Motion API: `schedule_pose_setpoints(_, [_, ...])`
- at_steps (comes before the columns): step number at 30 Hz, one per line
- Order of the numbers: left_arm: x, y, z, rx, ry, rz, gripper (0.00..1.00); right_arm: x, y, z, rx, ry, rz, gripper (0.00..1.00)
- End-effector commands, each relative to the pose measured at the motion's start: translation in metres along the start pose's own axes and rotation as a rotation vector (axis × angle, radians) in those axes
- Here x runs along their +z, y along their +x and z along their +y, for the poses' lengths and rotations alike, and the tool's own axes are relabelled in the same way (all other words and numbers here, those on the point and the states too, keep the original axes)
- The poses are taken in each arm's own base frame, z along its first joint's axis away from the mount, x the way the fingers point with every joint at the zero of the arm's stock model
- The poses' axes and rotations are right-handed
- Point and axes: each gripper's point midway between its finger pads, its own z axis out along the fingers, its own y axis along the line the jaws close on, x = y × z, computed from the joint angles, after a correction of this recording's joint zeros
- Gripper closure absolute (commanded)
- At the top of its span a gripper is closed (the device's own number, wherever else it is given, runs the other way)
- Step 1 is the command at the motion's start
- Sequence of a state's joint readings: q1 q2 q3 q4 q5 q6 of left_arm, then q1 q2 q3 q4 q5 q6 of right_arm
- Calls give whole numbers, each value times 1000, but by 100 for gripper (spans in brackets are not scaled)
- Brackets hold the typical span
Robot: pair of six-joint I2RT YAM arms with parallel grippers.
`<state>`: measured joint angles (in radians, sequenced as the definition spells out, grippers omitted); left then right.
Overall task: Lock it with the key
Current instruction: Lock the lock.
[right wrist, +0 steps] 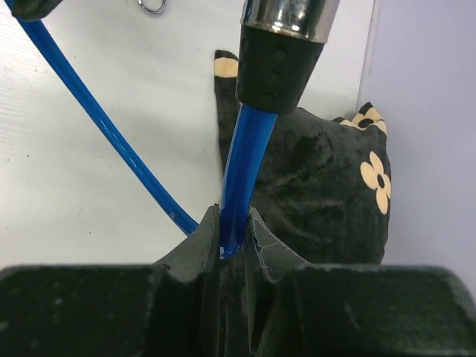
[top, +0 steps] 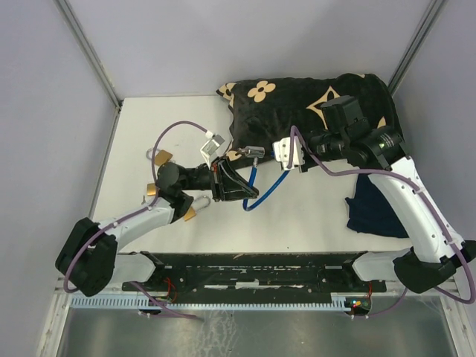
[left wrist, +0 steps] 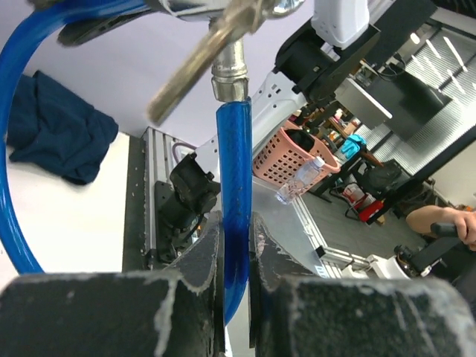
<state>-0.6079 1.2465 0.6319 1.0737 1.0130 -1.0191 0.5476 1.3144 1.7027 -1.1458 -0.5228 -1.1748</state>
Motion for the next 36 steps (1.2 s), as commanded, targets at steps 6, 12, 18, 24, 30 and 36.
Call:
schedule_pose_setpoints(6, [2, -47, -60, -182, 284, -116, 97, -3, -35, -5, -26, -10, -146, 85])
schedule_pose_setpoints(12, [3, -40, -41, -144, 173, -111, 97, -8, -30, 1, -30, -19, -111, 80])
schedule_pose_setpoints(18, [2, -24, -15, -43, -2, -30, 97, -10, -15, -14, 15, 59, -24, 79])
schedule_pose_setpoints(24, [-2, -8, -9, -136, -37, 15, 97, -14, -25, -32, 45, 111, -50, 78])
schedule_pose_setpoints(30, [-5, -15, -12, -115, -73, -45, 97, -7, -39, -21, 74, 54, -143, 77])
schedule_pose_setpoints(36, [-13, -18, -11, 163, -130, -50, 97, 5, -49, 2, 101, -52, -239, 74])
